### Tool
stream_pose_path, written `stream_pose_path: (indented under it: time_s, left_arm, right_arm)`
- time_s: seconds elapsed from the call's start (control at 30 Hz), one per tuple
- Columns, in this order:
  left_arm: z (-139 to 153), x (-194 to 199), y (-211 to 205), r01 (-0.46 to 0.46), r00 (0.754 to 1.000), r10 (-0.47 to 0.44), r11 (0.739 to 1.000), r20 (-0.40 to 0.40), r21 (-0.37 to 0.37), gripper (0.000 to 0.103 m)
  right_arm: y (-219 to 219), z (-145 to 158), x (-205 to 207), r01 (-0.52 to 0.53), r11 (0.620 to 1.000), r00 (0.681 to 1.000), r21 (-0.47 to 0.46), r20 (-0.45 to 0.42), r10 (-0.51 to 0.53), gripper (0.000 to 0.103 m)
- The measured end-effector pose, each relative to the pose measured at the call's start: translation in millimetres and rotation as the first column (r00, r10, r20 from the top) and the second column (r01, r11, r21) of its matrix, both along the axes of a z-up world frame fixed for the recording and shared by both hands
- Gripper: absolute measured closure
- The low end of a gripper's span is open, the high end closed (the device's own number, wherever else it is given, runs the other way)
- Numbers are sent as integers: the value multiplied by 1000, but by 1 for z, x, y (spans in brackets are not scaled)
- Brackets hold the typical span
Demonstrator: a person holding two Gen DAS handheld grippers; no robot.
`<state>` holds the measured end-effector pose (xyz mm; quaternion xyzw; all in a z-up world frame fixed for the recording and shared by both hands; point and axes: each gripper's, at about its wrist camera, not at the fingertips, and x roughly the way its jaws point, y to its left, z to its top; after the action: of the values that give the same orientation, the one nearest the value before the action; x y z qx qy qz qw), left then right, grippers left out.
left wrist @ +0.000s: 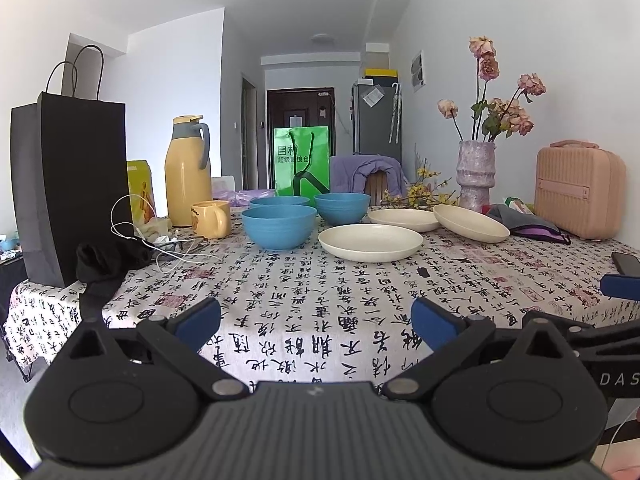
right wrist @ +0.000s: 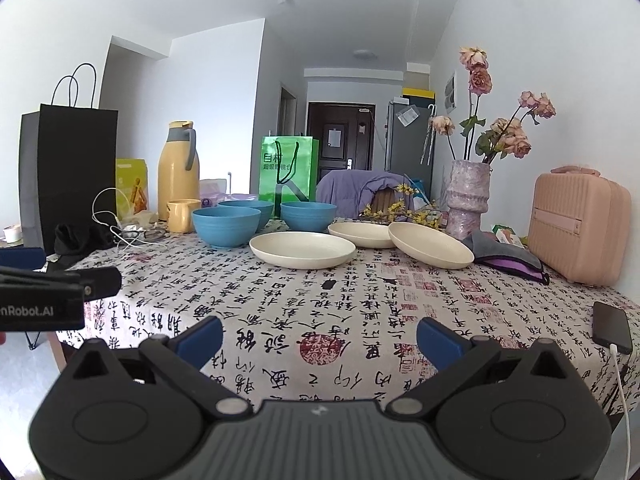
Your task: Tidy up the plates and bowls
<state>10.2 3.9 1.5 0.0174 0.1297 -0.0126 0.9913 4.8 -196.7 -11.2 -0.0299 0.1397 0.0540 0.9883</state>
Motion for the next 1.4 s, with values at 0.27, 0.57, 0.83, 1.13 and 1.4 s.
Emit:
stream_pose_path:
  time_s: [0.27,0.57,0.83,1.13,1.4]
  left_arm:
    - [2,0,0,4,1000,-4,1000,4,9,0]
    - [4,9,-2,2,1000,-3,1000,20,31,0]
    - [3,32,-7,4,1000,-4,1000,5,30,0]
    - [6,89,-16,31,999,-30,999,-26,20,0]
    - [9,153,-32,38,998,-37,999,-41,22,0]
  right_arm:
    - [-3,4,2,10,1000,1000,-1,11,-10,0]
    - [-3,4,10,19,1000,999,17,33,-20,0]
    - [-19,5,30,60,995,998,78,29,-62,0]
    - [-31,1,70,83,994,996,76,-24,-81,0]
    - [-51,3,126,114,991,993,75,-51,-110,0]
